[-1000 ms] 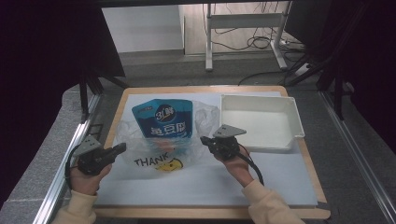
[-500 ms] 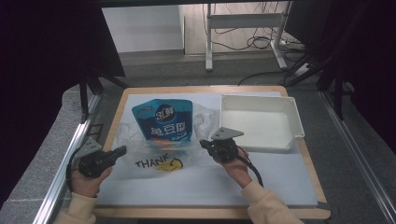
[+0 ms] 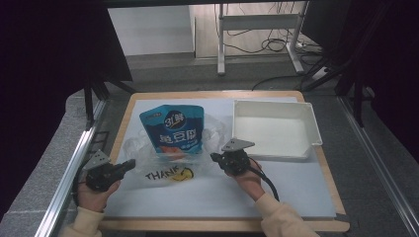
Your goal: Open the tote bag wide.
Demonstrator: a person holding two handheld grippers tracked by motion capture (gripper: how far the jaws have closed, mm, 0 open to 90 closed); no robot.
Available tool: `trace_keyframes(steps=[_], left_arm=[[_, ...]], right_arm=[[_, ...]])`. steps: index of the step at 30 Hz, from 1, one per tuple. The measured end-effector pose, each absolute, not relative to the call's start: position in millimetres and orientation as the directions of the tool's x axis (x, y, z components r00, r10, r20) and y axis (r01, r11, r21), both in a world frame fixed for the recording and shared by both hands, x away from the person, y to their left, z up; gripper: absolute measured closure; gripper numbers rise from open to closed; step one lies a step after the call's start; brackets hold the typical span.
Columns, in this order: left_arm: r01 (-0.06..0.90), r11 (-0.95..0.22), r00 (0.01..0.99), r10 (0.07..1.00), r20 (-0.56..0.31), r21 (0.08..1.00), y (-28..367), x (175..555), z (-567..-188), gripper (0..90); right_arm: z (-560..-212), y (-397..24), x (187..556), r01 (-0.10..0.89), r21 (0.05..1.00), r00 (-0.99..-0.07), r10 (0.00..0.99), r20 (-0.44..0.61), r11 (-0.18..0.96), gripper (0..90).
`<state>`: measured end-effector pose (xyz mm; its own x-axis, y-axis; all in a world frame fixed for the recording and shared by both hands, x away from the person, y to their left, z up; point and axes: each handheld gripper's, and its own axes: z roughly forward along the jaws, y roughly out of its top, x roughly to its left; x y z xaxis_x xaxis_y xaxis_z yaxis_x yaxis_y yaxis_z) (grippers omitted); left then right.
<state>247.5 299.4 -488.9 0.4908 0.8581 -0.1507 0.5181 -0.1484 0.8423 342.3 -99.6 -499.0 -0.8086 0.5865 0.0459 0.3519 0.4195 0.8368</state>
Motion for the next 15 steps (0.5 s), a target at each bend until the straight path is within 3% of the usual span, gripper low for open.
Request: trace_keyframes(steps=[15], left_arm=[[0.537, -0.164, 0.496, 0.855, -0.153, 0.828, 295.8, 247.6, -498.4, 90.0]], right_arm=[[-507.2, -102.3, 343.8, 0.382, 0.819, -0.805, 0.589, 0.068, 0.428, 88.7]])
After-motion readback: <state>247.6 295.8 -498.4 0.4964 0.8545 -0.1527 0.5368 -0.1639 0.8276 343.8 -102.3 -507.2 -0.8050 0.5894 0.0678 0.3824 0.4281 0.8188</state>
